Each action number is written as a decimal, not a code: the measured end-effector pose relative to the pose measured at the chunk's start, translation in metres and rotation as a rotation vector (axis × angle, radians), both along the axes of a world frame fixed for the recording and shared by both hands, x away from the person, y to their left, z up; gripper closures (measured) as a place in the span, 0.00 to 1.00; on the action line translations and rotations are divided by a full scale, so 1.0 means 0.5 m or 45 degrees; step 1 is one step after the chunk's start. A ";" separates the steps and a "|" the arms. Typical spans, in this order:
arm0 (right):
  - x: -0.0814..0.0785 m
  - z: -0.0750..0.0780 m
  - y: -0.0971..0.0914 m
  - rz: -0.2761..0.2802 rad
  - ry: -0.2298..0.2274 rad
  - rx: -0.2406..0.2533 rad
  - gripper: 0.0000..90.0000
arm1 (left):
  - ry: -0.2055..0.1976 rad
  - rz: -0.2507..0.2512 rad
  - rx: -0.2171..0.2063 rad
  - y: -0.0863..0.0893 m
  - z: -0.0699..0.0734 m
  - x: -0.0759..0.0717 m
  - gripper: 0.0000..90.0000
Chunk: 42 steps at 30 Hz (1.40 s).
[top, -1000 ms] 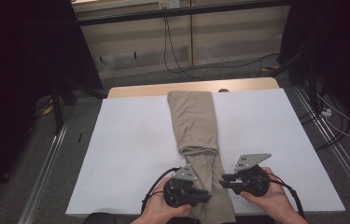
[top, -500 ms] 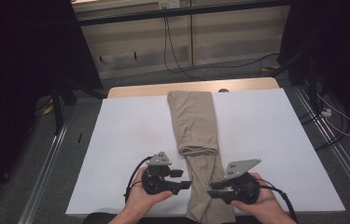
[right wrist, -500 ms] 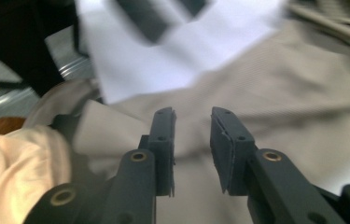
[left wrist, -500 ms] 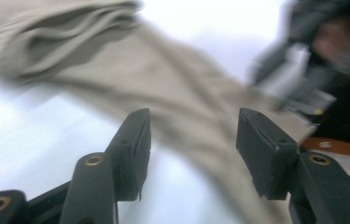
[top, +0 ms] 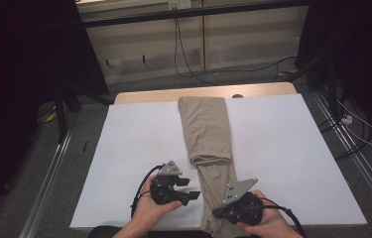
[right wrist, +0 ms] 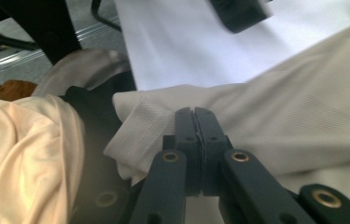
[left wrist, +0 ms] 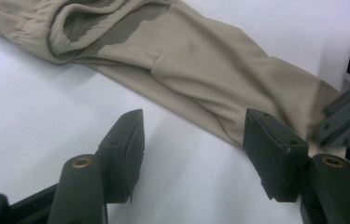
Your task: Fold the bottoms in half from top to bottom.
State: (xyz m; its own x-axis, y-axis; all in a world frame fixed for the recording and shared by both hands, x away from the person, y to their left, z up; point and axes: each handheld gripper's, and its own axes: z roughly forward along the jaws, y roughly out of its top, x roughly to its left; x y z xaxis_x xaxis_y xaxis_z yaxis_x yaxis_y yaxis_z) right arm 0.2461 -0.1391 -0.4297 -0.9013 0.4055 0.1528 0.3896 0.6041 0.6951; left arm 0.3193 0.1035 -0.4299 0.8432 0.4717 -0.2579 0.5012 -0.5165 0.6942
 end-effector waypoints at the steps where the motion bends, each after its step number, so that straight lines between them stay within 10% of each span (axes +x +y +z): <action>1: -0.001 0.005 -0.009 -0.010 -0.002 0.013 1.00 | 0.000 -0.001 0.003 -0.001 -0.001 0.000 0.44; 8: -0.008 0.030 -0.077 -0.087 -0.017 0.066 1.00 | 0.007 -0.028 0.034 -0.020 -0.009 -0.009 0.44; 23: -0.025 0.019 -0.135 -0.185 0.003 -0.073 0.99 | 0.064 -0.238 0.015 -0.103 -0.002 -0.062 0.67; 30: -0.029 0.021 -0.149 -0.219 0.000 -0.094 1.00 | -0.065 -0.353 0.133 -0.146 -0.016 -0.088 0.63; 34: -0.026 0.020 -0.145 -0.197 -0.003 -0.083 1.00 | -0.175 -0.367 0.192 -0.145 -0.019 -0.090 0.98; 42: -0.029 0.020 -0.144 -0.176 0.016 -0.053 1.00 | -0.089 -0.334 0.085 -0.110 0.010 -0.098 1.00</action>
